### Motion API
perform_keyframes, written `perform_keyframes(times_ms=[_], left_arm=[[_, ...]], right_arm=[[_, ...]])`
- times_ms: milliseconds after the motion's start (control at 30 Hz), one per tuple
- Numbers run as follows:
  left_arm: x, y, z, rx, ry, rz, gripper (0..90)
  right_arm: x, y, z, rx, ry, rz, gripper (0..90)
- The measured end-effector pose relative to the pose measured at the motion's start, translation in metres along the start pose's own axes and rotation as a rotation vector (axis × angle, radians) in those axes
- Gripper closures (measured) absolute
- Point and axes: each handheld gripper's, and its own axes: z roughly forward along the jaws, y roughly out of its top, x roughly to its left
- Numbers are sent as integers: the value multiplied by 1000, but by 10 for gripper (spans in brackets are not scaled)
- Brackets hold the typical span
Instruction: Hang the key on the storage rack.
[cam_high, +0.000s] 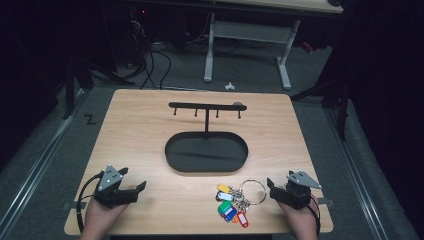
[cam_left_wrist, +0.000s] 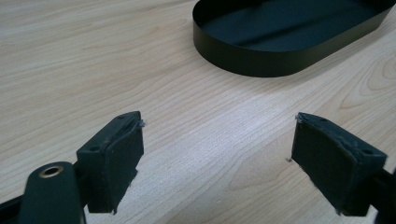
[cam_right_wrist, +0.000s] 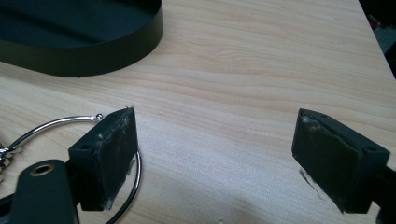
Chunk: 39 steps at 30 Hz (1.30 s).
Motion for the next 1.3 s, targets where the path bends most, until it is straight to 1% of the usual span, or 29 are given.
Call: perform_keyframes(times_ms=[133,233,300,367,433,467,500,533,633,700,733,800,867,900,967,1067,1167,1300], left_arm=[[0,0,0,1,-3,3,172],[-1,-1,1,19,-9,6,174],[-2,-3,1,19,-10,0,175],[-1,-3,2,20,-9,3,175],[-1,-2,2,20,-9,-3,175],[-1,-2,1,16,-10,-5,175],[-1,-2,1,15,-11,-4,175],[-1,-2,0,14,-10,1,175],[0,-2,0,13,-15,-4,175],[-1,-3,-1,9,-18,-3,176],[-2,-3,-2,12,-21,0,176],[-2,-3,-2,11,-25,6,178],[-3,-3,-1,14,-29,8,181],[-3,-2,-1,15,-31,7,182],[-4,-2,0,17,-25,12,182],[-4,-1,-1,10,-24,13,182],[-3,-1,-1,10,-27,15,182],[-4,-1,-1,10,-33,16,182]], right_arm=[[0,0,0,4,-2,-8,152],[4,3,1,18,15,-13,156],[7,9,1,32,38,-28,166],[10,17,2,49,54,-60,169],[11,24,2,67,63,-66,183],[11,30,2,99,79,-72,190],[11,30,2,99,79,-72,190],[10,32,3,112,85,-75,200],[9,39,3,166,92,-116,233],[9,41,3,200,92,-127,239],[10,42,4,221,99,-129,242],[10,45,5,260,111,-148,252],[11,47,4,288,127,-156,269],[11,49,3,302,134,-153,279],[11,52,3,313,152,-148,285],[10,58,2,355,168,-143,302],[9,63,2,385,171,-163,317],[14,68,3,453,190,-204,330]])
